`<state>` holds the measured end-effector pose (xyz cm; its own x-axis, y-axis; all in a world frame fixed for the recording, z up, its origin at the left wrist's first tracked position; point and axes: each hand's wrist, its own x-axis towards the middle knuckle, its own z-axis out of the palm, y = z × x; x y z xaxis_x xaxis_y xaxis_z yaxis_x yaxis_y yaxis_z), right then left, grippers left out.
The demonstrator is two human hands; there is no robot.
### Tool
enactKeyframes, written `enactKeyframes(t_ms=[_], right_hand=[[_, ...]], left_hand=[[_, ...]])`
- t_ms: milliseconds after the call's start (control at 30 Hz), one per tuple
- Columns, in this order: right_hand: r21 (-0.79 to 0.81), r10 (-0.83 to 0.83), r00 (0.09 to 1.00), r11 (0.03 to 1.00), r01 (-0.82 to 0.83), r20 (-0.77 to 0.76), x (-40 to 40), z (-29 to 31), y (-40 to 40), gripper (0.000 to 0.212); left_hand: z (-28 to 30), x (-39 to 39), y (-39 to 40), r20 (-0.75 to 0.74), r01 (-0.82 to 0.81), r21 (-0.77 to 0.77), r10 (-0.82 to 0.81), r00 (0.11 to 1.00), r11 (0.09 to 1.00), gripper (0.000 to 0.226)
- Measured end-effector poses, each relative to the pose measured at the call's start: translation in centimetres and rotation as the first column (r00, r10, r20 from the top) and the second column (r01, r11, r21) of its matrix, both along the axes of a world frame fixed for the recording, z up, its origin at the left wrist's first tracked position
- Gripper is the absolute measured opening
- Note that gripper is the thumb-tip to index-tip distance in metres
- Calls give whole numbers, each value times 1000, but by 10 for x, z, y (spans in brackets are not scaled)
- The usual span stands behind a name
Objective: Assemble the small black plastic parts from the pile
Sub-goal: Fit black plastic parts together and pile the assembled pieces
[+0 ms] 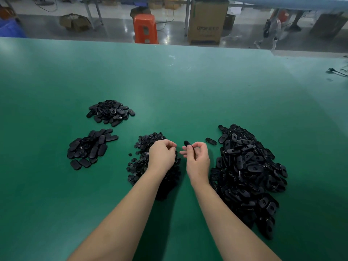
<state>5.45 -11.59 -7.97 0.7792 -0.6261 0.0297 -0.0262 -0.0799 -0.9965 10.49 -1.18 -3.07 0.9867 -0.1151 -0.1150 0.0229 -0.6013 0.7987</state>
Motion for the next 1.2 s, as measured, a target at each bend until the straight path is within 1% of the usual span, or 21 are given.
enactKeyframes(t_ms=[33,133,233,267,333,433,500,600,700,767,833,933,1000,1067,1133,1200], right_hand=[[-11,2,1000,1000,-2,-8,0,-1,-1,12],[-78,26,998,997,-30,-55,0,-3,-1,15],[-122,73,992,989,-86,-102,-1,-2,-2,33],[-127,85,990,987,-99,-111,0,-1,-2,32],[-121,102,989,986,-115,-107,0,0,-3,24],[-107,103,991,988,-113,-89,-2,4,-1,23],[-79,90,993,992,-96,-78,-2,6,-1,18],[-70,70,991,994,-78,-117,-2,6,-1,9],[-97,56,990,993,-69,-128,-2,5,-1,10],[-121,72,990,989,-86,-118,-3,6,-2,12],[-141,63,992,987,-78,-111,-2,6,-2,14],[-84,33,996,996,-39,-78,-2,7,0,13],[-57,23,996,998,-28,-85,-2,7,0,11],[-22,11,997,1000,-13,-80,-2,6,-1,9],[24,5,998,1000,-4,-68,-2,6,-1,13],[65,9,999,998,-6,-46,-2,6,0,23]], left_hand=[[2,-1,-3,8,21,18,-21,1000,1000,21],[6,-4,-12,2,102,11,-102,995,995,31],[8,-3,-13,9,106,-41,-106,994,994,33],[8,-3,-13,9,103,-64,-103,995,993,33],[9,-1,-12,0,106,-94,-107,994,990,31],[10,2,-10,34,87,-86,-84,996,993,26],[8,2,-9,42,61,-83,-57,997,995,25],[7,-1,-10,-12,116,-82,-117,993,990,28],[9,-3,-10,-10,170,-119,-172,985,978,34],[10,-3,-9,43,199,-86,-196,980,976,32],[8,-2,-7,86,195,-68,-189,978,978,28],[5,-1,-2,55,106,-183,-98,994,977,18],[4,-1,0,-42,23,-315,-38,998,949,11],[3,-3,2,-131,-44,-419,-13,991,907,8],[1,-4,3,-179,-70,-469,-17,984,880,11],[1,-4,4,-201,-76,-489,-27,979,869,12]])
